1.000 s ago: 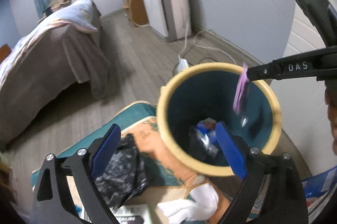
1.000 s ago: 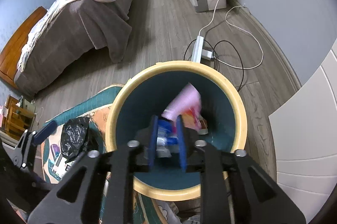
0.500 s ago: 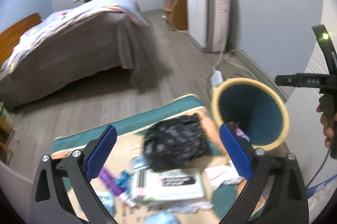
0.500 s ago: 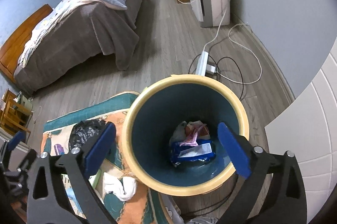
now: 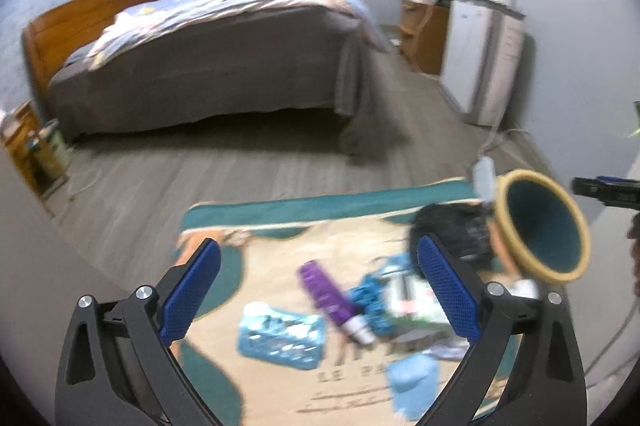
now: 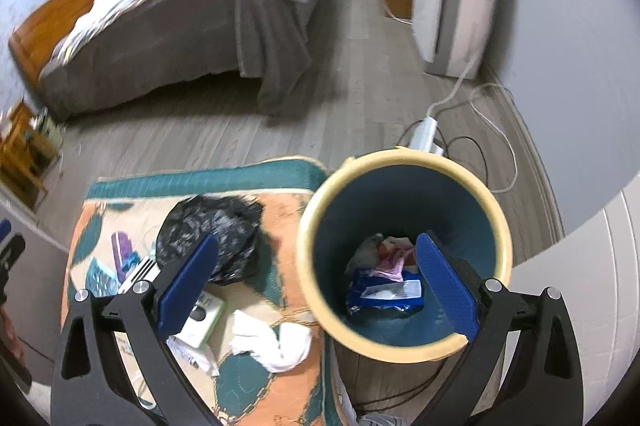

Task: Collect trash
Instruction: 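Grasp the black plastic bag with the right gripper while the left grasps the blister pack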

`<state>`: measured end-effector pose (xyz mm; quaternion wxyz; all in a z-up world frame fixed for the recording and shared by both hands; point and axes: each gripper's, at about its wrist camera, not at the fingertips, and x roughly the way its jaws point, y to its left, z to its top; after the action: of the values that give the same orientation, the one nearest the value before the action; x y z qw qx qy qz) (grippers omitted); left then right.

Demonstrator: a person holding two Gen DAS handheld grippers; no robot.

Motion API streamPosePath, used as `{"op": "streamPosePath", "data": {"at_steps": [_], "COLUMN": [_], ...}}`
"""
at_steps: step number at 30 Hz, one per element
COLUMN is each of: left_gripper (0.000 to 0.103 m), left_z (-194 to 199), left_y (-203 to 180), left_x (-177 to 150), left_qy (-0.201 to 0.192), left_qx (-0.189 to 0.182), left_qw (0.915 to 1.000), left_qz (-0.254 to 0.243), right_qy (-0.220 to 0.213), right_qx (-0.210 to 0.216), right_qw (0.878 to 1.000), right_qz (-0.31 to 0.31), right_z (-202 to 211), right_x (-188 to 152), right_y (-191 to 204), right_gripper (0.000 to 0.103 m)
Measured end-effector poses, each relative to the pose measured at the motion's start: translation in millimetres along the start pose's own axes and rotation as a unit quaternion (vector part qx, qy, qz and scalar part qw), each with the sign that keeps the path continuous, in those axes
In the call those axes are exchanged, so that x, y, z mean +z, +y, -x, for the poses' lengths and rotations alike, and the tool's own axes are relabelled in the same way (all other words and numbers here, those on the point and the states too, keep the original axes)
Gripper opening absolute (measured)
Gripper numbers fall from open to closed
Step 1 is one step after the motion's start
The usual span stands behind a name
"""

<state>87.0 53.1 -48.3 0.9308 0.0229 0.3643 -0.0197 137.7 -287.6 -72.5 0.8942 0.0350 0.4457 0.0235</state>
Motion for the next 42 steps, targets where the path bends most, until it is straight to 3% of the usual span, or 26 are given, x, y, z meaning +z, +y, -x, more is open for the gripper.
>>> {"op": "streamPosePath", "data": {"at_steps": [11,17,26,30,33,36,42], "left_gripper": [0.098,0.098,0.098,0.098,0.098,0.098,0.098], "left_z": [-34,-76,-115,-129,-118,-110,-113], "left_y": [57,55,43,49,62,68,46], "left_x": [-31,-63,-90,-101,-102,-105,-114], "left_qy": [0.048,0.103,0.142,0.165,0.162,0.174,0.194], "left_qx": [0.020,0.050,0.012,0.025,0.029,0.027,0.032], "left_qw": [0.9981,0.9928,0.9881,0.9855,0.9858,0.9797,0.9765], "left_qz": [0.033,-0.035,-0.059,-0.030,0.034,0.095,0.089], "right_qy": [0.036,0.069,0.110,0.125,0.133,0.137,0.138], "right_qx": [0.013,0.006,-0.016,-0.023,-0.032,-0.032,-0.026], "right_qw": [0.999,0.997,0.994,0.992,0.990,0.990,0.990], "right_qz": [0.013,0.020,0.019,0.022,0.029,0.022,0.010], "right_z": [-20,-53,-97,-112,-120,-124,-126], "right_x": [3,0,-1,-3,-4,-3,-1], "right_y": [65,95,112,118,118,115,110], "right_gripper": [0.097,0.097,0.097,0.097,0.097,0.097,0.097]}}
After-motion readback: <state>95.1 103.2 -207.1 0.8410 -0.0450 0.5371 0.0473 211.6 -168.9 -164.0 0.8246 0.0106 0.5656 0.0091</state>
